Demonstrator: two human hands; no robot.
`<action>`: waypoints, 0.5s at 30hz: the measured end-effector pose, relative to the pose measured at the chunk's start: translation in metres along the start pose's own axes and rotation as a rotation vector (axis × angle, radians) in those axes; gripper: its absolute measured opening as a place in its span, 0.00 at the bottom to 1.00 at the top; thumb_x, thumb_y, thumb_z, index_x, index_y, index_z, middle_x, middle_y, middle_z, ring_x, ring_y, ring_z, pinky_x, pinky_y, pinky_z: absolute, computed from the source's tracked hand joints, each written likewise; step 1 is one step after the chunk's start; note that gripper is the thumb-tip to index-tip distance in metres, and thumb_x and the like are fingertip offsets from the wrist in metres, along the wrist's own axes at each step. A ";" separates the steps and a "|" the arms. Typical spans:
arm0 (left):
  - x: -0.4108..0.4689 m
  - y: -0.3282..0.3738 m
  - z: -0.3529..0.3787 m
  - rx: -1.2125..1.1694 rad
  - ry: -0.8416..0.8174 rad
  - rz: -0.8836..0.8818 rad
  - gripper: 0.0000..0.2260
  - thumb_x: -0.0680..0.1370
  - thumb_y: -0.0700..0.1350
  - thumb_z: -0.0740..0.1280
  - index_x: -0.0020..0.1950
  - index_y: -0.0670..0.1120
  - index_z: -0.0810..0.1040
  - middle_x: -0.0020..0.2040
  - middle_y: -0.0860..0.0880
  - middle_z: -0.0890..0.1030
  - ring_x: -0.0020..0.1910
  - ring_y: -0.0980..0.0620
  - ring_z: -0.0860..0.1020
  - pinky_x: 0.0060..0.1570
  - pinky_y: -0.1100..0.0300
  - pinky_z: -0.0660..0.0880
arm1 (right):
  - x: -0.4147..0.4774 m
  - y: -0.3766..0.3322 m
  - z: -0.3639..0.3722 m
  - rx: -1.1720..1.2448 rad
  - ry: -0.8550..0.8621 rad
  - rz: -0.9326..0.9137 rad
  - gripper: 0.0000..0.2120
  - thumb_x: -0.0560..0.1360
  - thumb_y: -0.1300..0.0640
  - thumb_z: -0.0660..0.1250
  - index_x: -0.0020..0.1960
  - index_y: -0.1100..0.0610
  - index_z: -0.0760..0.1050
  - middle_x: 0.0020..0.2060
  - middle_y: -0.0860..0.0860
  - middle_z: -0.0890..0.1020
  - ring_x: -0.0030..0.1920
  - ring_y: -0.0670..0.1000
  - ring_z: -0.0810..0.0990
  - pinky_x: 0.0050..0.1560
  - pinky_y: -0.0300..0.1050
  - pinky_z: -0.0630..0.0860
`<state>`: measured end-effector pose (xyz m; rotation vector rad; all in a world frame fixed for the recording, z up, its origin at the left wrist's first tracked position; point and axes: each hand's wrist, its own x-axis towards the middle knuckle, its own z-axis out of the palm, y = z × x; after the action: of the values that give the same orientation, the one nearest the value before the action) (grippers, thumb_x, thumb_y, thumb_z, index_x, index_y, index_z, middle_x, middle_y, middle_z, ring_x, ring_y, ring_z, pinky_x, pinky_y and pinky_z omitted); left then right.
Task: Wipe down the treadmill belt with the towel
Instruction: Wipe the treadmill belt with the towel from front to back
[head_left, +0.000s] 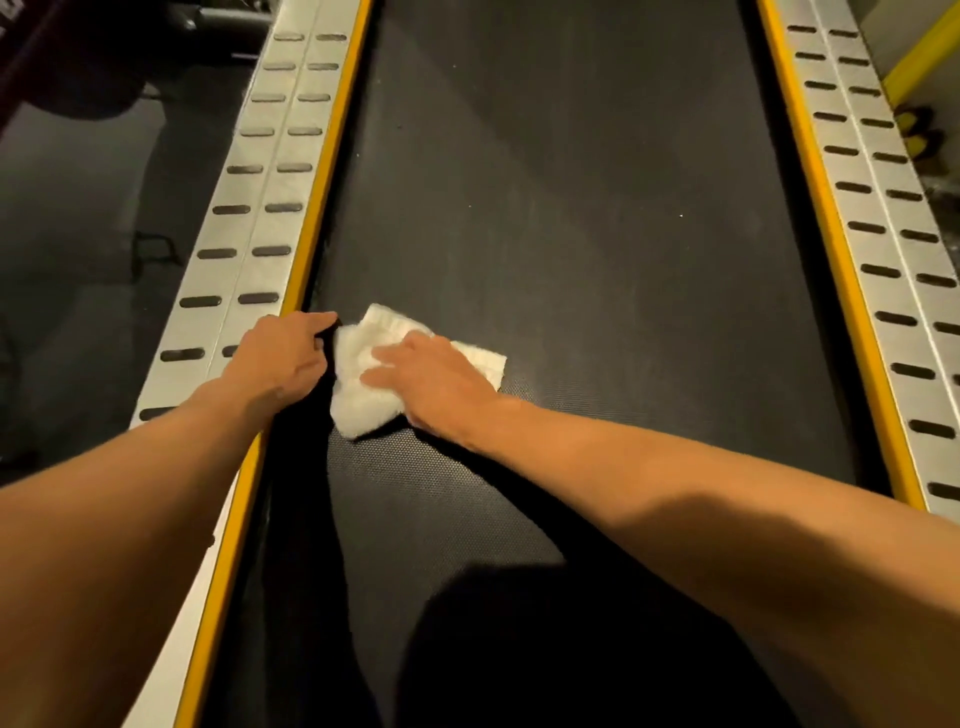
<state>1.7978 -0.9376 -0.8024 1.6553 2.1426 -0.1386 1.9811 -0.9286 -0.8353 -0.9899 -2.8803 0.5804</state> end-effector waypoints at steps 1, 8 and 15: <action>-0.001 -0.001 0.000 -0.011 0.015 0.000 0.22 0.80 0.38 0.59 0.75 0.50 0.67 0.68 0.39 0.74 0.61 0.37 0.75 0.63 0.46 0.73 | -0.004 -0.008 0.002 0.057 -0.056 -0.083 0.24 0.71 0.68 0.63 0.64 0.51 0.76 0.61 0.53 0.77 0.57 0.57 0.72 0.57 0.53 0.71; -0.008 -0.020 -0.010 0.147 0.197 0.070 0.17 0.77 0.36 0.63 0.64 0.49 0.75 0.55 0.42 0.80 0.50 0.38 0.79 0.51 0.45 0.78 | 0.038 0.007 -0.021 0.106 -0.021 -0.010 0.19 0.72 0.68 0.64 0.60 0.54 0.78 0.55 0.55 0.79 0.55 0.58 0.76 0.55 0.52 0.74; -0.017 -0.035 -0.010 0.109 0.076 0.135 0.18 0.81 0.43 0.60 0.72 0.47 0.71 0.74 0.50 0.68 0.65 0.41 0.74 0.65 0.48 0.71 | 0.002 -0.040 0.018 0.133 -0.013 -0.252 0.24 0.70 0.70 0.65 0.62 0.53 0.78 0.63 0.56 0.77 0.59 0.61 0.75 0.54 0.54 0.75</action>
<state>1.7659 -0.9598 -0.7928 1.8900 2.1032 -0.1559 1.9527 -0.9628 -0.8378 -0.5957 -2.8684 0.7458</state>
